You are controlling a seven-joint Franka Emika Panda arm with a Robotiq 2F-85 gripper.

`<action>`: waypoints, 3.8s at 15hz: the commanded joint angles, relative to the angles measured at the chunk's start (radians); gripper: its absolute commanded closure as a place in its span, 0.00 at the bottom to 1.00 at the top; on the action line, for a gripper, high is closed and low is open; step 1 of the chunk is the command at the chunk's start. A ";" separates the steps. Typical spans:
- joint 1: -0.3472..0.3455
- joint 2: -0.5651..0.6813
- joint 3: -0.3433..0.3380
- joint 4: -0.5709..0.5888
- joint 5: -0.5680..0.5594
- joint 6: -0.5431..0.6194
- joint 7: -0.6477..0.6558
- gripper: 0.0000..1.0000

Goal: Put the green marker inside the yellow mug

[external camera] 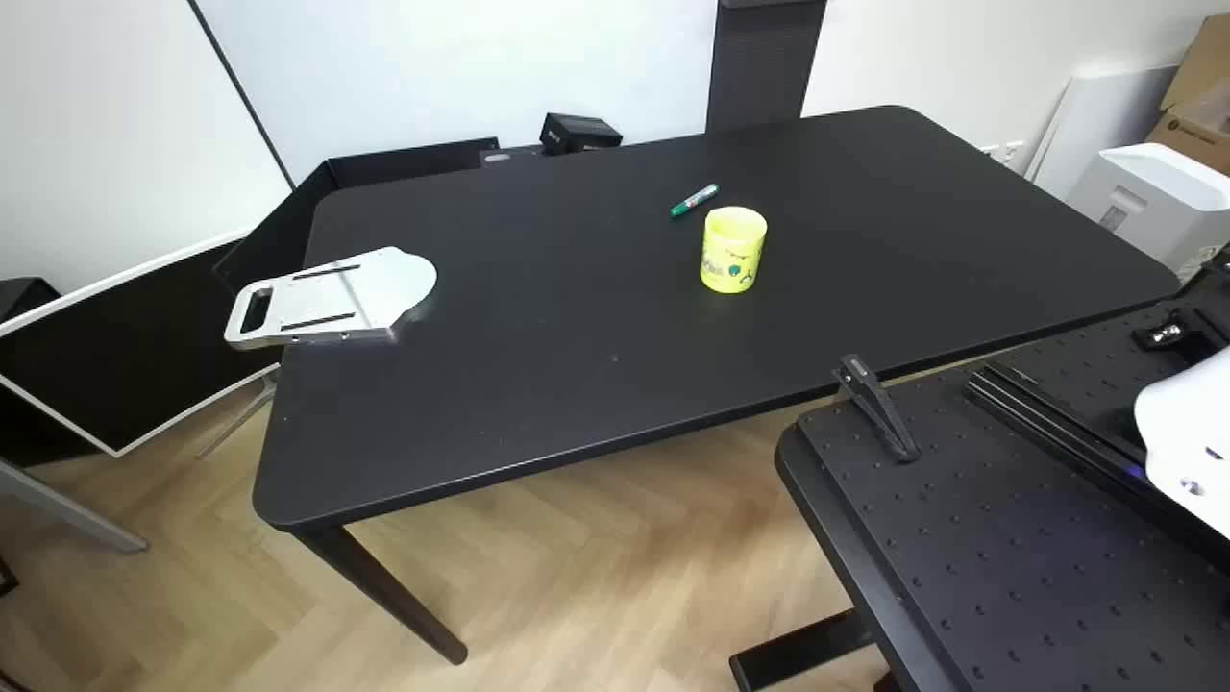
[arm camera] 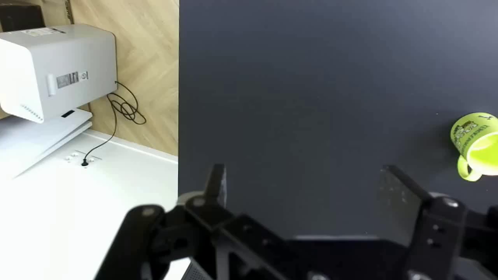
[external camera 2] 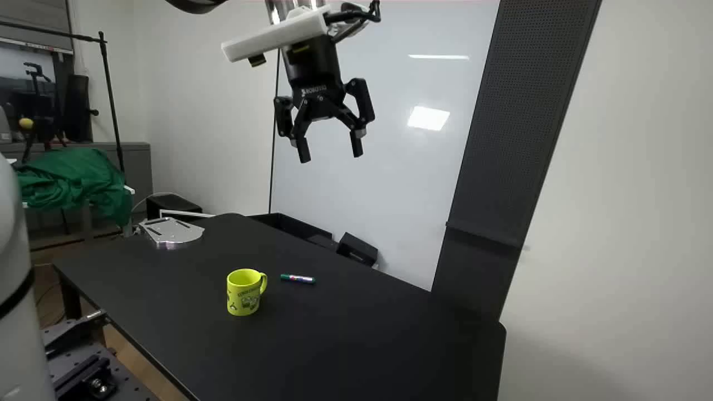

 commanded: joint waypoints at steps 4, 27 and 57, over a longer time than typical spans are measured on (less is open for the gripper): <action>0.012 0.000 -0.009 0.003 -0.008 -0.006 0.007 0.00; -0.136 0.153 0.180 0.017 -0.019 0.033 0.737 0.00; 0.237 1.048 0.167 0.704 -0.017 0.248 1.651 0.00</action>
